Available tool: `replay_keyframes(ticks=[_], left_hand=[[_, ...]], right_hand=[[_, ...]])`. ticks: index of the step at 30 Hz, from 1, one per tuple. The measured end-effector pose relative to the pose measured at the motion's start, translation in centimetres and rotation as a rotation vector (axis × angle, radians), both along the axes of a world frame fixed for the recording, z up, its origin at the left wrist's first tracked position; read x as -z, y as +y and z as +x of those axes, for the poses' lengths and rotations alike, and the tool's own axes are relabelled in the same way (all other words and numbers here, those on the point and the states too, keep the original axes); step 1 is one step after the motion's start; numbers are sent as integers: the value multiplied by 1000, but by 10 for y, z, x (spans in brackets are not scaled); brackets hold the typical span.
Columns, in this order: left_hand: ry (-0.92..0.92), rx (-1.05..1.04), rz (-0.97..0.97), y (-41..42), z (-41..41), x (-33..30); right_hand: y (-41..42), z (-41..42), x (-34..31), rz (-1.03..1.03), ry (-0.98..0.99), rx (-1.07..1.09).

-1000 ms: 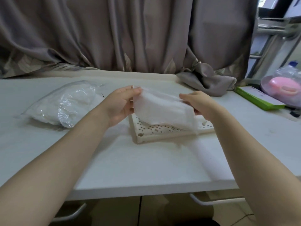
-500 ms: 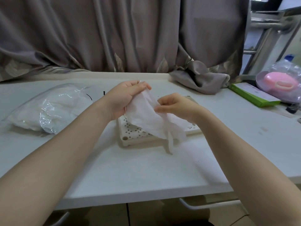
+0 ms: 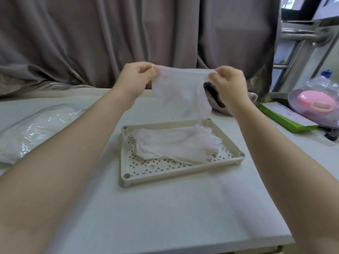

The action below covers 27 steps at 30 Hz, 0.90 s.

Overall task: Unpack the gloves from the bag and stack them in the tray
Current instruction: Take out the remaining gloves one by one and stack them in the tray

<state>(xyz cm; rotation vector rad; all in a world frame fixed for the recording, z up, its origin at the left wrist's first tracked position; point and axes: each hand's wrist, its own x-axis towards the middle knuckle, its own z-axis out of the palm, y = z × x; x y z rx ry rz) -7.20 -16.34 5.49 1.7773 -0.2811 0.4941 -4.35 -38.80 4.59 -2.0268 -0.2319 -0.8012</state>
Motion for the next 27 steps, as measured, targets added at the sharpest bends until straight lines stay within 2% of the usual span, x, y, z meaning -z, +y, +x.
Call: replay_keyframes(ticks=[2, 4, 7, 12, 14, 18, 22, 25, 27], left_hand=[[-60, -2, 23, -1, 0, -1], [-13, 38, 137, 3, -2, 11], [113, 84, 404, 11, -7, 44], [200, 70, 692, 21, -20, 80], [206, 89, 769, 25, -24, 86], [121, 122, 804, 29, -34, 91], [178, 152, 932, 37, -35, 101], [262, 57, 1031, 32, -32, 101], [172, -46, 1043, 25, -30, 93]], right_hand=[[-1, -9, -5, -109, -86, 49], [-4, -20, 4, -258, -80, 12], [-8, -32, 36, -491, 33, -93], [-11, -48, 81, -819, 181, -238], [-9, -57, 85, -871, 201, -277], [-5, -70, 90, -896, 258, -318], [-4, -67, 93, -1104, 290, -278], [3, -64, 90, -1020, 279, -201], [8, -60, 88, -976, 142, -98]])
